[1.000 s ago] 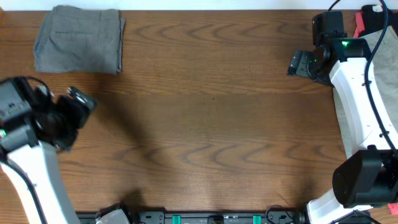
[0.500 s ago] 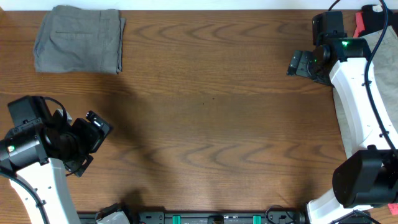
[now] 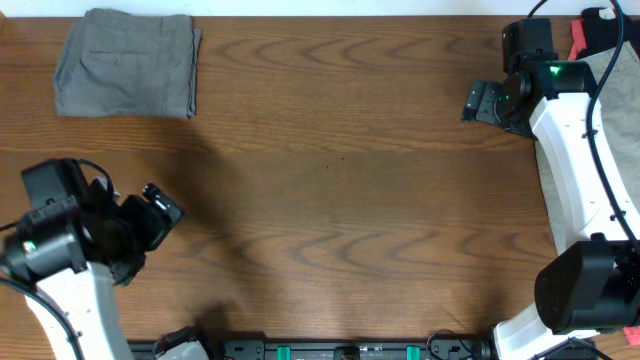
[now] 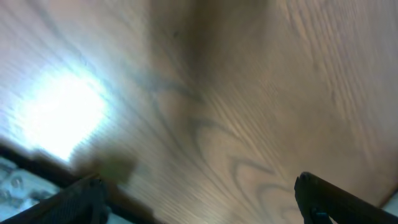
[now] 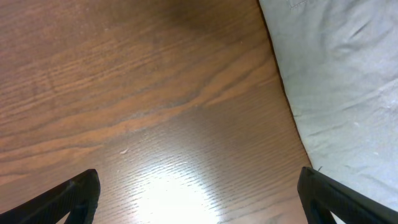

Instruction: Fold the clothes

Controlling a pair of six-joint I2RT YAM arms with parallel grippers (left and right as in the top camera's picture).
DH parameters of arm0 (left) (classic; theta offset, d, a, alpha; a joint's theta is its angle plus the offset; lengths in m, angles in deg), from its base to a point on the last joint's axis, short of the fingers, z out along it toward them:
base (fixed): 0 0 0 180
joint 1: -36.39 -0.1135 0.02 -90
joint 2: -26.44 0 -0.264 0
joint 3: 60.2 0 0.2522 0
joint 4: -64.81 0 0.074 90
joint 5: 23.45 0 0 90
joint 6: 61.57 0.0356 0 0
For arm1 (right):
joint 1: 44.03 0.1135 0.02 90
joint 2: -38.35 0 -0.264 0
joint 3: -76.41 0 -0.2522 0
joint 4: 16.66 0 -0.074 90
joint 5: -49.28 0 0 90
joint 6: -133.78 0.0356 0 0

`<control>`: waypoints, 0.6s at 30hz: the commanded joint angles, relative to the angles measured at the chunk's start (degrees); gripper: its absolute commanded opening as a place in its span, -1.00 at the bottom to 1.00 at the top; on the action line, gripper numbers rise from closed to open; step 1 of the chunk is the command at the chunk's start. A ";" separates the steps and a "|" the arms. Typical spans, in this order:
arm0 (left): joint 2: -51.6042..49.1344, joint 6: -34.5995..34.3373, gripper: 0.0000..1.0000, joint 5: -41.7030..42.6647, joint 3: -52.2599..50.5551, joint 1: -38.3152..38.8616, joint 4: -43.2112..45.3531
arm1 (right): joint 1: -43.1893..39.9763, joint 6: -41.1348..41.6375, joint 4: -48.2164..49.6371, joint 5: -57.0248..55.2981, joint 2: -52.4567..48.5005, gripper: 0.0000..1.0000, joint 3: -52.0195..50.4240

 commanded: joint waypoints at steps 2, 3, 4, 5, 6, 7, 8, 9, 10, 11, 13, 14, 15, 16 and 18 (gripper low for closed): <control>9.16 10.23 0.96 -1.75 -8.39 2.95 8.92 | 0.22 0.59 0.02 -0.94 0.37 0.98 0.59; 12.00 10.88 0.96 -1.75 -11.23 4.04 12.46 | 0.22 0.59 0.02 -0.94 0.37 0.98 0.59; 14.62 11.02 0.96 -1.75 -13.86 5.18 15.80 | 0.22 0.61 0.02 -0.94 0.37 0.99 0.59; 17.68 10.99 0.96 -1.75 -16.85 6.60 19.58 | 0.22 0.59 0.02 -0.94 0.37 0.99 0.59; 20.85 10.99 0.96 -1.75 -19.87 8.13 23.12 | 0.22 0.59 0.02 -0.94 0.37 0.99 0.59; 24.02 10.99 0.96 -1.75 -22.73 9.70 26.29 | 0.22 0.61 0.02 -0.94 0.37 0.99 0.59; 26.80 10.99 0.96 -1.75 -25.03 11.02 28.68 | 0.22 0.59 0.02 -0.94 0.37 0.99 0.59; 29.38 10.99 0.96 -1.75 -27.12 12.24 30.77 | 0.22 0.59 0.02 -0.94 0.37 0.99 0.59; 32.06 10.99 0.96 -1.75 -29.29 13.51 32.98 | 0.22 0.59 0.02 -0.94 0.37 0.99 0.59; 34.49 10.99 0.96 -1.77 -31.21 14.56 34.99 | 0.20 0.59 0.02 -0.94 0.37 0.99 0.59; 37.57 10.99 0.96 -2.23 -33.73 15.65 37.68 | 0.22 0.59 0.02 -0.94 0.37 0.99 0.59; 38.75 10.99 0.96 -2.64 -34.71 15.85 38.64 | 0.22 0.59 0.02 -0.94 0.37 0.98 0.59; 39.50 10.99 0.96 -2.62 -35.39 15.87 39.23 | 0.22 0.59 0.02 -0.94 0.37 0.98 0.59; 40.24 10.97 0.96 -2.62 -36.02 15.87 39.67 | 0.22 0.59 0.02 -0.94 0.37 0.98 0.59; 41.81 10.97 0.96 -2.60 -37.03 15.87 40.28 | 0.22 0.59 0.02 -0.94 0.37 0.98 0.59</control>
